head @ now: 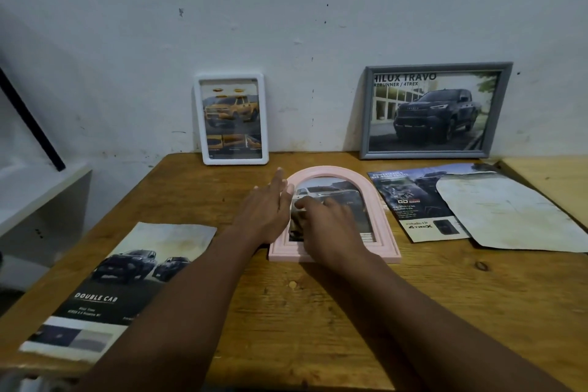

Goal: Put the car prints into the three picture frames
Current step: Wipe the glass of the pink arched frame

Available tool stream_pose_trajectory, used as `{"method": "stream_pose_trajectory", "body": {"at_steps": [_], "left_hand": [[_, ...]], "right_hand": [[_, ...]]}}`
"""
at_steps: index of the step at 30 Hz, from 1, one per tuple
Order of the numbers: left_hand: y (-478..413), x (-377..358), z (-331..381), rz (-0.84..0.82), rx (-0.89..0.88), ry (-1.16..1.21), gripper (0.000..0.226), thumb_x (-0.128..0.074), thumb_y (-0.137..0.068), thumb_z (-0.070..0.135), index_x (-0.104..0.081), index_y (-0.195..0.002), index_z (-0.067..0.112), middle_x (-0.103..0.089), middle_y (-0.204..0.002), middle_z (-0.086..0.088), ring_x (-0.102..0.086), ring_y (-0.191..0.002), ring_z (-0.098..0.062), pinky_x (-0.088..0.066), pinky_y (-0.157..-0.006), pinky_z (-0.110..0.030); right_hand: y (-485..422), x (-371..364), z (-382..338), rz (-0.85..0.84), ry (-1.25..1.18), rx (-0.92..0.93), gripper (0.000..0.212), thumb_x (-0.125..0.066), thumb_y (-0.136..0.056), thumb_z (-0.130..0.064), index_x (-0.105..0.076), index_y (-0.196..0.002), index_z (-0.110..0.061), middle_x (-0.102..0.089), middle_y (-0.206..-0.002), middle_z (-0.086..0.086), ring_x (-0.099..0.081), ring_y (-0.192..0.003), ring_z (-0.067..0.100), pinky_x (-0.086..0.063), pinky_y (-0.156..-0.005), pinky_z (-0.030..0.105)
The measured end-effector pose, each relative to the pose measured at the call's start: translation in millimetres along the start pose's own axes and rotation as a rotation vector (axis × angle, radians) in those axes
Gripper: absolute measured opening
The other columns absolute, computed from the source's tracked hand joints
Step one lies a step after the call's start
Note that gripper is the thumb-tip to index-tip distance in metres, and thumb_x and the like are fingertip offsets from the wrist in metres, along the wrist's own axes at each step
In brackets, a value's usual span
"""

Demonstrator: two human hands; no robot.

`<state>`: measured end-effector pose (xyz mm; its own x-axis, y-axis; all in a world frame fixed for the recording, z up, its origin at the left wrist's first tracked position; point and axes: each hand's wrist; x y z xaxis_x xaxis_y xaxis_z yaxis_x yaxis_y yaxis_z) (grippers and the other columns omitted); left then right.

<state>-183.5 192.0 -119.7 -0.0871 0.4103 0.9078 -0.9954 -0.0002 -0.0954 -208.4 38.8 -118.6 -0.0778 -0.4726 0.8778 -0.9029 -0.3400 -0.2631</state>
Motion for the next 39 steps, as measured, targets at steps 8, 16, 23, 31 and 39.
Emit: {"method": "stream_pose_trajectory", "body": {"at_steps": [8,16,23,31,39], "left_hand": [[-2,-2,-4,-0.002,-0.008,0.035,0.062,-0.016,-0.108,0.048,-0.005,-0.163,0.021,-0.038,-0.16,-0.007,-0.029,-0.149,-0.037,-0.018,-0.121,-0.046],[-2,-4,-4,-0.012,-0.002,0.005,0.063,-0.017,-0.107,0.051,-0.011,-0.162,0.021,-0.031,-0.163,-0.002,-0.027,-0.15,-0.035,-0.018,-0.121,-0.046],[-3,-1,-1,-0.033,-0.033,-0.133,0.067,-0.018,-0.106,0.055,-0.007,-0.163,0.022,-0.032,-0.163,-0.005,-0.028,-0.15,-0.031,-0.019,-0.121,-0.045],[-19,12,9,-0.086,-0.134,-0.231,0.07,-0.023,-0.101,0.066,-0.011,-0.161,0.032,-0.014,-0.169,0.003,-0.008,-0.156,-0.02,-0.016,-0.121,-0.045],[5,-11,11,-0.197,-0.208,-0.181,0.066,-0.018,-0.102,0.062,-0.014,-0.161,0.032,-0.006,-0.17,0.006,0.006,-0.155,-0.016,-0.006,-0.123,-0.044]], "right_hand": [[8,41,64,-0.292,0.073,0.252,0.037,-0.042,-0.102,-0.033,-0.051,-0.137,-0.044,-0.057,-0.129,0.001,-0.053,-0.11,0.021,-0.044,-0.096,0.042],[17,67,90,-0.319,0.265,0.239,0.042,-0.048,-0.101,-0.027,-0.051,-0.136,-0.049,-0.054,-0.123,0.002,-0.052,-0.108,0.023,-0.046,-0.091,0.039],[-17,109,86,-0.187,-0.099,0.06,0.027,-0.051,-0.099,-0.01,-0.07,-0.114,-0.024,-0.069,-0.1,-0.002,-0.066,-0.09,0.014,-0.057,-0.083,0.037],[-95,103,96,-0.083,-0.048,-0.104,0.027,-0.055,-0.095,-0.006,-0.067,-0.119,-0.012,-0.065,-0.102,0.006,-0.062,-0.086,0.018,-0.051,-0.074,0.024],[-76,46,112,-0.161,0.287,0.016,0.047,-0.055,-0.092,-0.015,-0.056,-0.134,-0.036,-0.059,-0.131,0.004,-0.043,-0.12,0.027,-0.04,-0.095,0.045]]}}
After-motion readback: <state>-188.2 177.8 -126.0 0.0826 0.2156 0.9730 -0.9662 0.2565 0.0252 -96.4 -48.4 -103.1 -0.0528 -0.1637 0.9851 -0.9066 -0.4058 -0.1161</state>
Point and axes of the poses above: each hand's wrist, its own y-axis away from the middle knuckle, its own x-axis out of the back of the hand, z = x × y
